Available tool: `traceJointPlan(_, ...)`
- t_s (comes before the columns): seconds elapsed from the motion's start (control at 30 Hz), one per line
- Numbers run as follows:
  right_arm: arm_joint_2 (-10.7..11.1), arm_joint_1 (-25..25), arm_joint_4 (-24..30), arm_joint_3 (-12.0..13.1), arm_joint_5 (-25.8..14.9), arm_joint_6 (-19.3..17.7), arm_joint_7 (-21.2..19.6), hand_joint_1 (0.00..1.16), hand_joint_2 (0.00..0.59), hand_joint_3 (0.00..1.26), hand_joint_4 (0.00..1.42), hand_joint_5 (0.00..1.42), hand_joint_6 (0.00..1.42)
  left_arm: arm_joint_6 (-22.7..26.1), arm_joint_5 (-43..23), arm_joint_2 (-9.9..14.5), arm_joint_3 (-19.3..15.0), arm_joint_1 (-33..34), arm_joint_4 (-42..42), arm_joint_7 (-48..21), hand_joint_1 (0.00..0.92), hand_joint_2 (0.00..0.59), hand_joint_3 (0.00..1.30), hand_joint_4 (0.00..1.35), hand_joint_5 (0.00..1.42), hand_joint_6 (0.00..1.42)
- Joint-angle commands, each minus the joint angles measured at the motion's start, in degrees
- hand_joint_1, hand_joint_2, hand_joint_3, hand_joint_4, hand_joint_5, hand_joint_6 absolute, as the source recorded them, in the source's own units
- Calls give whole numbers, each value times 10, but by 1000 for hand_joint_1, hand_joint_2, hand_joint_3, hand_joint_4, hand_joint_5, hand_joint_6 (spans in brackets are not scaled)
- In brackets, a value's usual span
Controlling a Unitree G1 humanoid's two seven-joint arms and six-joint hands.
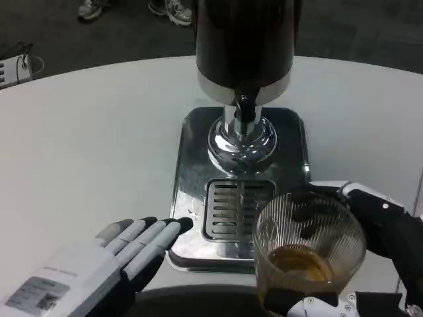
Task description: Grasp the cup under the faucet to collect the drink, then remove the cup.
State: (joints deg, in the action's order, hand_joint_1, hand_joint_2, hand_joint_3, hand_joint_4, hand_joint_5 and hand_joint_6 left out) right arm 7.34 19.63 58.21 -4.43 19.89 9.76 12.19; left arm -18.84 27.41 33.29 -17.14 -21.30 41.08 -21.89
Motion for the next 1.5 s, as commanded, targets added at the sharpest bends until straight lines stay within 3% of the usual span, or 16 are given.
traceJointPlan(0.03,-5,3,18,-3,0,-27,-9,955,214,1008,1238,1385,1424,-2,-5,4,-5,-7,4,-8,0,54,0,0,0,0)
traceJointPlan(1.5,-10,0,18,-1,-2,-20,-10,948,224,1018,1238,1410,1424,0,-15,8,-6,-1,-3,-15,0,54,0,0,0,0)
